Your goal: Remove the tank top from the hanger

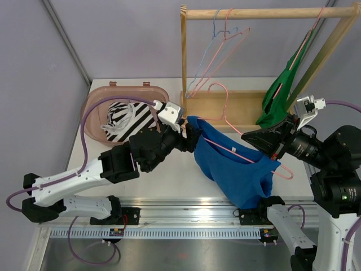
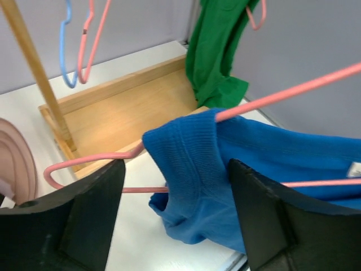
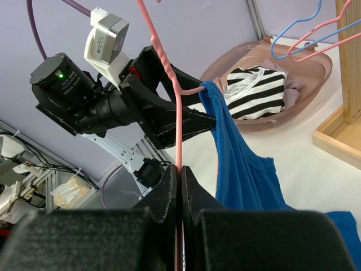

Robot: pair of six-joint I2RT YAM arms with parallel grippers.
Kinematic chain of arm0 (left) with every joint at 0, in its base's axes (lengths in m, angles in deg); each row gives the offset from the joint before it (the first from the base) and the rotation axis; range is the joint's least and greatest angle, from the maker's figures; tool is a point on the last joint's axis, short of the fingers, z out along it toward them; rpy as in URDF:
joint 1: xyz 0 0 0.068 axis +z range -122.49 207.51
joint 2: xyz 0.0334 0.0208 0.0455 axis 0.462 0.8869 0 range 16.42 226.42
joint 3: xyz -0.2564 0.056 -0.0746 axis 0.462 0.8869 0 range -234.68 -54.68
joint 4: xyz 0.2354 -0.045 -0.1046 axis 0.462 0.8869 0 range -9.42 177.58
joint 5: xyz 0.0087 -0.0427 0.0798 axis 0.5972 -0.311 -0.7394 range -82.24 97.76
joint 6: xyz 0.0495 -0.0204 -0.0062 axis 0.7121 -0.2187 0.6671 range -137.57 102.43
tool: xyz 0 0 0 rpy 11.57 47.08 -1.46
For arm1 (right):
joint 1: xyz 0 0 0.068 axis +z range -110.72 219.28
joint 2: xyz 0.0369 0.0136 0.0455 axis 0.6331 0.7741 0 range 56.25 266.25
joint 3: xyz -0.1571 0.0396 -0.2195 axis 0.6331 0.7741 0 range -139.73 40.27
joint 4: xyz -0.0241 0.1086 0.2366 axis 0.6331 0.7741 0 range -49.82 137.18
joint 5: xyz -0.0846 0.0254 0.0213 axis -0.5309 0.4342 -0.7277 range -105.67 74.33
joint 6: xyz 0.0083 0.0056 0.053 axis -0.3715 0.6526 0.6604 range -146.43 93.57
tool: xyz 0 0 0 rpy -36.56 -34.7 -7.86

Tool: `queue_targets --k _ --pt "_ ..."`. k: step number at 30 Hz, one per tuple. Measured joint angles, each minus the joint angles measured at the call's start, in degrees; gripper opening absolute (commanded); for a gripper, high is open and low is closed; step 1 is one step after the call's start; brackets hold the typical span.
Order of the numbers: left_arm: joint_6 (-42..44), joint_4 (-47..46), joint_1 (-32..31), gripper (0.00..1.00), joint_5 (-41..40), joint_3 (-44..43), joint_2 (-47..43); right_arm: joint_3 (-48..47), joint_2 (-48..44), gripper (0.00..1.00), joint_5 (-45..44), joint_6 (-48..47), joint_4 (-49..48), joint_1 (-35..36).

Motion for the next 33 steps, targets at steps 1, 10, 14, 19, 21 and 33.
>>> queue_targets --k 1,10,14,19,21,33 --pt "0.26 0.02 0.00 0.66 -1.09 0.00 0.28 -0.02 -0.04 0.00 0.04 0.00 0.02 0.00" --pt "1.05 0.04 -0.11 0.08 -6.56 -0.09 0.68 -0.02 -0.94 0.00 0.02 -1.14 0.42 0.00" --pt "0.74 1.11 -0.20 0.00 -10.16 -0.09 0.55 1.31 -1.07 0.00 -0.13 -2.38 0.42 0.00" --pt "-0.33 5.97 0.22 0.00 -16.06 -0.26 -0.35 5.33 -1.09 0.00 0.13 -4.26 0.46 0.00" --pt "-1.42 8.50 2.05 0.00 -16.96 -0.70 -0.87 6.97 -1.20 0.00 0.46 -4.72 0.42 0.00" --pt "-9.09 18.14 20.00 0.00 -8.37 -0.94 -3.58 11.37 -5.64 0.00 3.41 -2.97 -6.21 0.00"
